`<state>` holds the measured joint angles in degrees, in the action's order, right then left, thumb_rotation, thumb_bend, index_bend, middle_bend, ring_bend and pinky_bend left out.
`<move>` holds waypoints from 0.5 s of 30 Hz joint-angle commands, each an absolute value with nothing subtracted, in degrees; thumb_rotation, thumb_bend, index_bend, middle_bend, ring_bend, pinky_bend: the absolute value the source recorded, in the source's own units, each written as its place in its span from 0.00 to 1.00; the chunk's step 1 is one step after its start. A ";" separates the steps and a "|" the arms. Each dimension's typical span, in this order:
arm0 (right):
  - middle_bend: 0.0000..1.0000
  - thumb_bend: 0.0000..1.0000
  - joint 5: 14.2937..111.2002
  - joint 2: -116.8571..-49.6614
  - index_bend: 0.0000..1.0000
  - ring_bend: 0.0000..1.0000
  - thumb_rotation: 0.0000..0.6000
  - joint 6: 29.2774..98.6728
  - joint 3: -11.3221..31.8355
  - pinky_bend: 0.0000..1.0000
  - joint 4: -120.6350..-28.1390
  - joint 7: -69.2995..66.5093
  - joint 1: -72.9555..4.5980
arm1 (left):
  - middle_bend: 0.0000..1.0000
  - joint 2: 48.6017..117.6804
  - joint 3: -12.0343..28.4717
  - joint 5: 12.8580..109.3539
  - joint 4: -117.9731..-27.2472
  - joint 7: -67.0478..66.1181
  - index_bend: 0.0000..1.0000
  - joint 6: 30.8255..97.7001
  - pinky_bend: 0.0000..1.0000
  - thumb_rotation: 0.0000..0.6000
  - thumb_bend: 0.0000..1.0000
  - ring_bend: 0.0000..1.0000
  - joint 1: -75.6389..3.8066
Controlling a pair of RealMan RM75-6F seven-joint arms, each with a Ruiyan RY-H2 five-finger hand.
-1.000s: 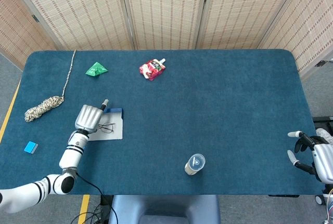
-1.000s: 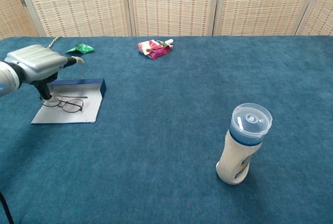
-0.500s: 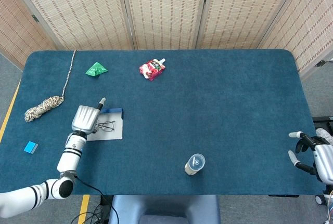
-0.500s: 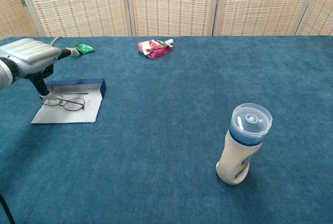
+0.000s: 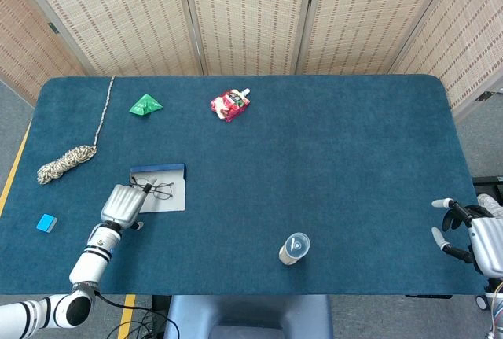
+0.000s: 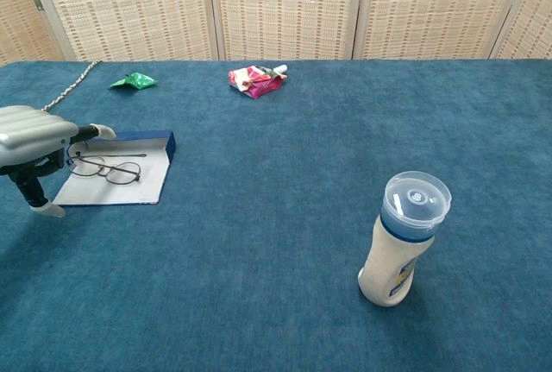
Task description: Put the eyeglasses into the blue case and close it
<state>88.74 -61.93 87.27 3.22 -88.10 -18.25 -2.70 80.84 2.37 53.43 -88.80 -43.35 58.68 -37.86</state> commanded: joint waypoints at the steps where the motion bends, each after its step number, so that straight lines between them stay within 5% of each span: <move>1: 0.63 0.35 88.78 -61.94 0.33 0.60 1.00 87.34 3.21 0.35 -88.13 -18.23 -2.68 | 0.94 80.78 1.85 52.62 -89.03 -44.06 0.00 57.90 0.89 1.00 0.11 0.86 -38.21; 15: 0.63 0.35 88.83 -61.92 0.33 0.60 1.00 87.51 3.11 0.35 -87.99 -18.41 -2.60 | 0.94 81.46 0.25 48.26 -89.56 -46.44 0.00 55.94 0.89 1.00 0.11 0.86 -39.65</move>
<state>88.84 -61.92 87.51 3.11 -88.00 -18.41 -2.60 81.19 0.40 48.83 -89.75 -46.25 56.29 -39.42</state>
